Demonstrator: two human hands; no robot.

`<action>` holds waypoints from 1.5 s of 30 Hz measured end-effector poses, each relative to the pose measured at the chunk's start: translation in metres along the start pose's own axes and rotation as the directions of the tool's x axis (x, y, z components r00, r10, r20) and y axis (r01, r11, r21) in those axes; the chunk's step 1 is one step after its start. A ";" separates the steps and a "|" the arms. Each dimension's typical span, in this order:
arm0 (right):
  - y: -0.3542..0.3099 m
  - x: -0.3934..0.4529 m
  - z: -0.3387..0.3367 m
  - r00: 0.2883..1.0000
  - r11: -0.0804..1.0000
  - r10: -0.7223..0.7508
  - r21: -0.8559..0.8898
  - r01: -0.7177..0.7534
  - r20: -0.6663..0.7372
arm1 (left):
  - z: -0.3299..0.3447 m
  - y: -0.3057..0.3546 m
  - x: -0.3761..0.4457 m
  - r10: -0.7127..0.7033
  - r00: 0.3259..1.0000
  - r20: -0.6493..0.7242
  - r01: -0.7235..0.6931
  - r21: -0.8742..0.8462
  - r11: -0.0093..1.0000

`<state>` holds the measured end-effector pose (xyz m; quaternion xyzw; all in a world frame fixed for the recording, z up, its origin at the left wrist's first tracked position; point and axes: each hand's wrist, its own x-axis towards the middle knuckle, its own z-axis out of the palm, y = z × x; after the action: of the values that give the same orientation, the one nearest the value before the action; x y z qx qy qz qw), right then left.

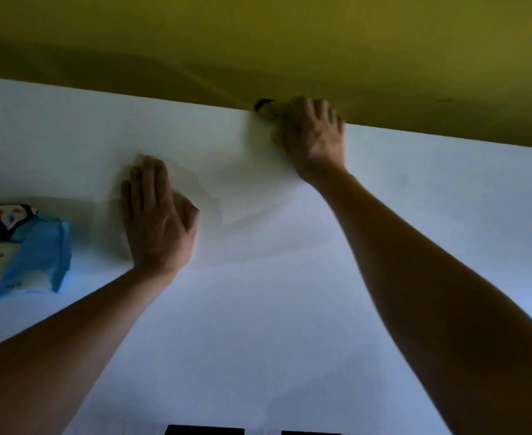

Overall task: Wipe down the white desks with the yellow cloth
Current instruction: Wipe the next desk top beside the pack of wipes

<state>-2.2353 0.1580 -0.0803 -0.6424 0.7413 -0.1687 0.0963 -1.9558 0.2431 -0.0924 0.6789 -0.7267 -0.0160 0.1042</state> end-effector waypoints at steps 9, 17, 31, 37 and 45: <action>0.096 -0.014 -0.038 1.000 0.999 0.022 -0.028 -0.022 -0.016 | 0.025 0.197 -0.037 0.107 0.991 0.078 -0.094 -0.160 0.983; 0.004 0.024 -0.001 0.949 0.972 -0.233 0.065 0.224 0.213 | 0.033 0.228 -0.047 0.085 0.990 0.110 -0.073 -0.109 0.991; 0.188 -0.015 -0.078 0.995 1.000 -0.001 -0.022 0.003 0.095 | 0.032 0.230 -0.045 0.084 0.990 0.116 -0.085 0.006 0.996; 0.057 0.011 -0.029 0.961 0.989 -0.150 0.046 0.143 0.232 | 0.033 0.231 -0.045 0.086 0.992 0.089 -0.086 -0.003 0.996; 0.132 -0.010 -0.050 0.990 0.996 -0.087 0.037 0.084 0.110 | 0.034 0.230 -0.046 0.088 0.991 0.102 -0.088 -0.008 0.996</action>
<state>-2.3728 0.1901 -0.0843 -0.6804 0.7038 -0.1485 0.1403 -2.1852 0.3020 -0.0940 0.6444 -0.7602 -0.0475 0.0684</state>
